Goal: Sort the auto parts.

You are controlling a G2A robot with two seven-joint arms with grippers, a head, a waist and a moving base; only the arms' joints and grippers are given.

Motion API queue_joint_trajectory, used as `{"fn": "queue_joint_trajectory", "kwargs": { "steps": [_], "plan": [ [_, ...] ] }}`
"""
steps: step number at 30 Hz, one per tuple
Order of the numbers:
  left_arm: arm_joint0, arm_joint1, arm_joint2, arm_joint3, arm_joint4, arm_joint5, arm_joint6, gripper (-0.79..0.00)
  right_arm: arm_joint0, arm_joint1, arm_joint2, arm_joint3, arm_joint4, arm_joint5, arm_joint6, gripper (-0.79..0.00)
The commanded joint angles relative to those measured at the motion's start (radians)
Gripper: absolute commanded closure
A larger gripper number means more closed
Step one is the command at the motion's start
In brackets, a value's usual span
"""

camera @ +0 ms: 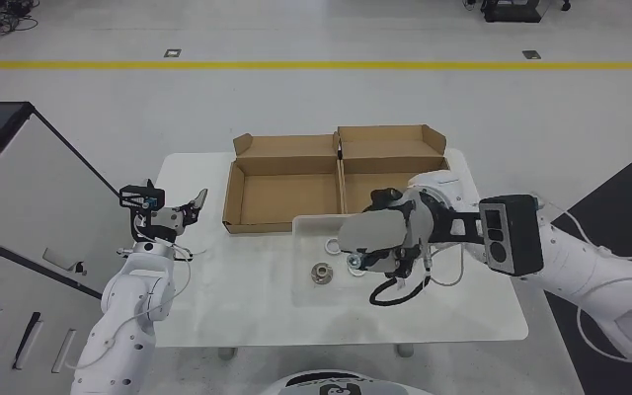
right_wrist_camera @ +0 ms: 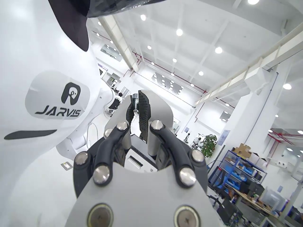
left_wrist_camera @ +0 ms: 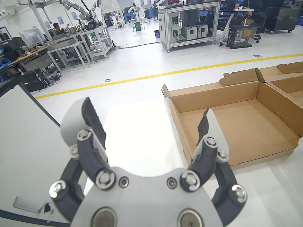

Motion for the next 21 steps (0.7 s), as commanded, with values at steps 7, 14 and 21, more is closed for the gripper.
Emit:
{"fn": "queue_joint_trajectory", "kwargs": {
  "steps": [7, 14, 21],
  "plan": [
    [0.000, 0.000, 0.000, 0.000, 0.000, 0.000, 0.000, -0.785, -0.047, -0.022, 0.082, -0.054, 0.045, 0.019, -0.043, 0.000],
    [0.000, 0.000, 0.000, 0.000, 0.000, 0.000, 0.000, -0.785, -0.081, -0.055, 0.126, -0.097, 0.095, 0.039, -0.063, 0.000],
    [0.000, 0.000, 0.000, 0.000, 0.000, 0.000, 0.000, -0.785, -0.104, -0.060, 0.173, -0.025, 0.017, -0.072, 0.058, 0.000]
  ]
}}
